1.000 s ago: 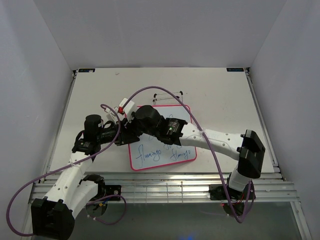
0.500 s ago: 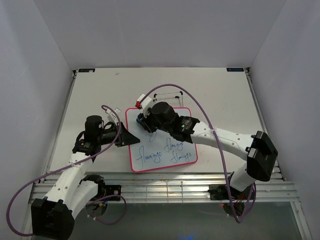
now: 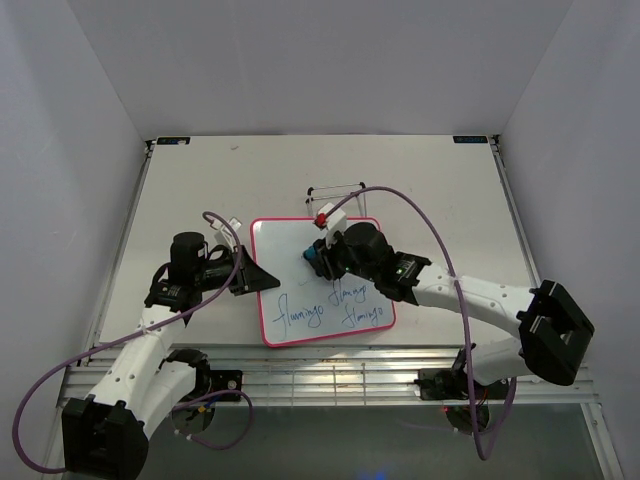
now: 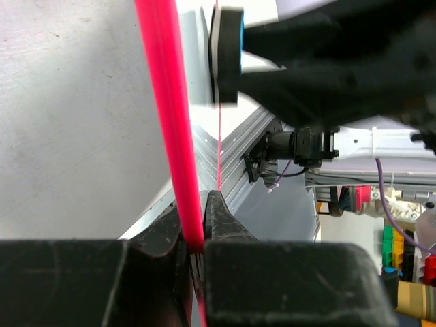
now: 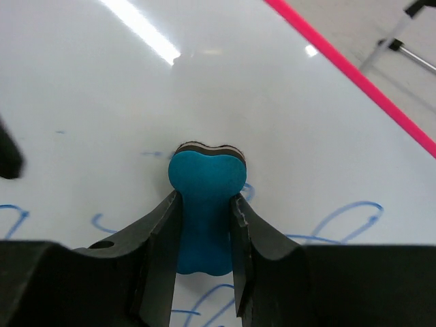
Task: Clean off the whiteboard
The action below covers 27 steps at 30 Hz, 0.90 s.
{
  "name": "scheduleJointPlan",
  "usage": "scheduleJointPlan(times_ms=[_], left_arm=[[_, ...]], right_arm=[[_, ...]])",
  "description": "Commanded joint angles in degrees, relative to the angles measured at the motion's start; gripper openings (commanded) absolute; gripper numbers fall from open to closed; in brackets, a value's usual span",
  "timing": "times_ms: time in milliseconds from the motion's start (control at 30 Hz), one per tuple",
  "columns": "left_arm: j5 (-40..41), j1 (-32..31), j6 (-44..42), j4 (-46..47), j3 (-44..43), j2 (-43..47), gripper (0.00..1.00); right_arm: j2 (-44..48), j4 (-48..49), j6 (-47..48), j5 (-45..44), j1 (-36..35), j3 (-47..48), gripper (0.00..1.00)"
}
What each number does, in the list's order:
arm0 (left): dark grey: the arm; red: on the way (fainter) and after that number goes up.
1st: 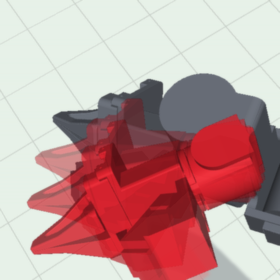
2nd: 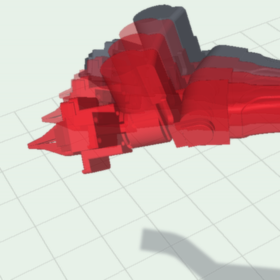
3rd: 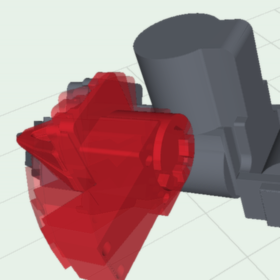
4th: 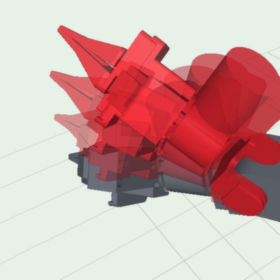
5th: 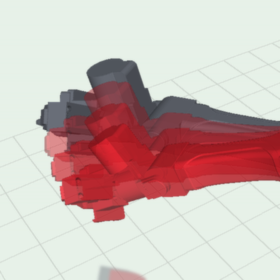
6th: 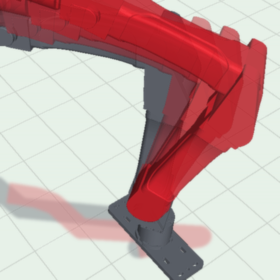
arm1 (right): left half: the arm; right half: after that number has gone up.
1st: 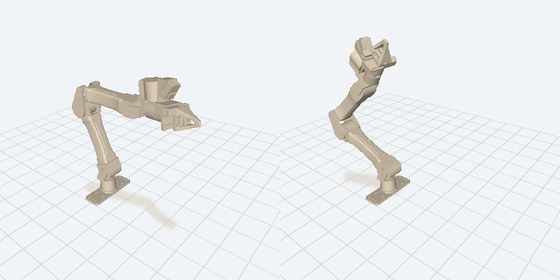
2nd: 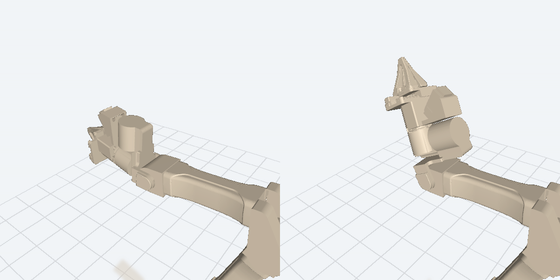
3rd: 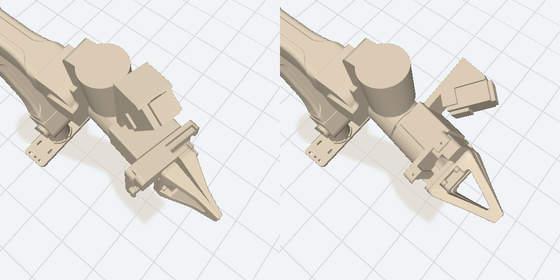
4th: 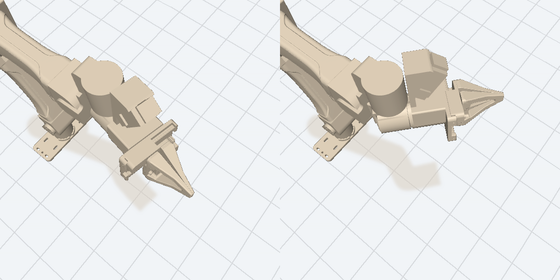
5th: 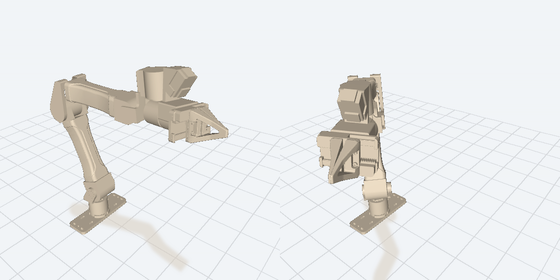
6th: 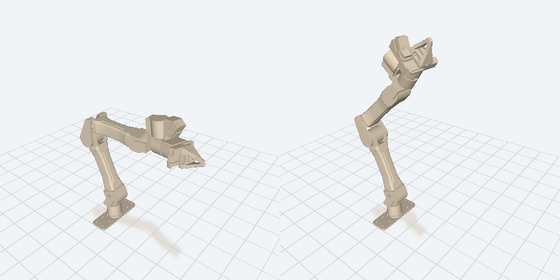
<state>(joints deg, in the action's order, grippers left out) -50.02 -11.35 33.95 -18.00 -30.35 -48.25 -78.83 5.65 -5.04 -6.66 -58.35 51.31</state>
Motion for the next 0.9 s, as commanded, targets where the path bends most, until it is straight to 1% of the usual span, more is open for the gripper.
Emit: scheduleJointPlan(times_ms=[0,33,100,133,200,267,300,367,400,433,500,600,667,733,800,867], left_arm=[[-0.08,-0.95,-8.03,5.52,-0.94,2.28,0.00],[-0.17,-1.04,-8.03,5.52,-0.94,2.28,0.00],[-0.17,-0.95,-8.03,5.52,-0.94,2.37,0.00],[-0.17,-1.04,-8.03,5.52,-0.94,2.46,0.00],[-0.25,-1.04,-8.03,5.61,-0.77,2.37,0.00],[-0.17,-1.12,-8.03,5.52,-0.85,2.20,0.00],[-0.34,-1.13,-8.03,5.52,-0.85,1.85,0.00],[-0.52,-1.13,-8.03,5.61,-0.94,1.58,0.00],[-0.52,-1.21,-8.11,5.69,-0.94,1.49,0.00],[-0.52,-1.21,-8.03,5.69,-0.85,1.49,0.00],[-0.43,-1.13,-8.03,5.61,-0.85,1.40,0.00],[-0.25,-1.21,-7.94,5.61,-0.85,1.32,0.00],[-0.17,-1.21,-7.94,5.52,-0.85,1.31,0.00],[-0.17,-1.30,-7.94,5.52,-0.85,1.40,0.00],[0.19,-1.21,-7.85,5.43,-0.76,1.58,0.00],[0.53,-1.21,-7.76,5.43,-0.76,1.67,0.00]], right_arm=[[-2.99,-6.62,-0.50,-0.90,7.27,-5.60,0.25],[-3.26,-6.88,-0.33,-0.90,9.54,-5.69,0.25],[-4.31,-7.31,-0.06,-1.51,11.32,-5.43,0.25],[-4.67,-7.93,0.03,-2.30,11.41,-3.78,0.24],[-5.72,-9.51,-0.32,-0.65,10.54,-1.40,0.23],[-5.99,-8.64,-0.76,0.85,8.00,1.33,0.23],[-6.68,-8.29,-1.02,1.38,4.94,2.56,0.23],[-7.91,-8.11,-1.99,4.45,1.85,6.60,0.23],[-9.23,-7.68,-2.43,5.59,-1.12,7.92,0.23],[-9.85,-7.15,-2.87,8.56,-2.55,9.23,0.23],[-12.21,-7.06,-3.66,10.16,-6.14,13.19,0.23],[-14.86,-7.15,-4.19,12.89,-8.70,16.89,0.23],[-15.74,-7.75,-4.10,12.20,-8.89,17.33,0.22],[-16.36,-8.46,-3.75,9.48,-8.10,16.28,0.22],[-15.66,-9.43,-4.45,8.94,-5.04,13.23,0.22],[-13.65,-9.69,-5.42,4.48,-2.66,10.14,0.22]])
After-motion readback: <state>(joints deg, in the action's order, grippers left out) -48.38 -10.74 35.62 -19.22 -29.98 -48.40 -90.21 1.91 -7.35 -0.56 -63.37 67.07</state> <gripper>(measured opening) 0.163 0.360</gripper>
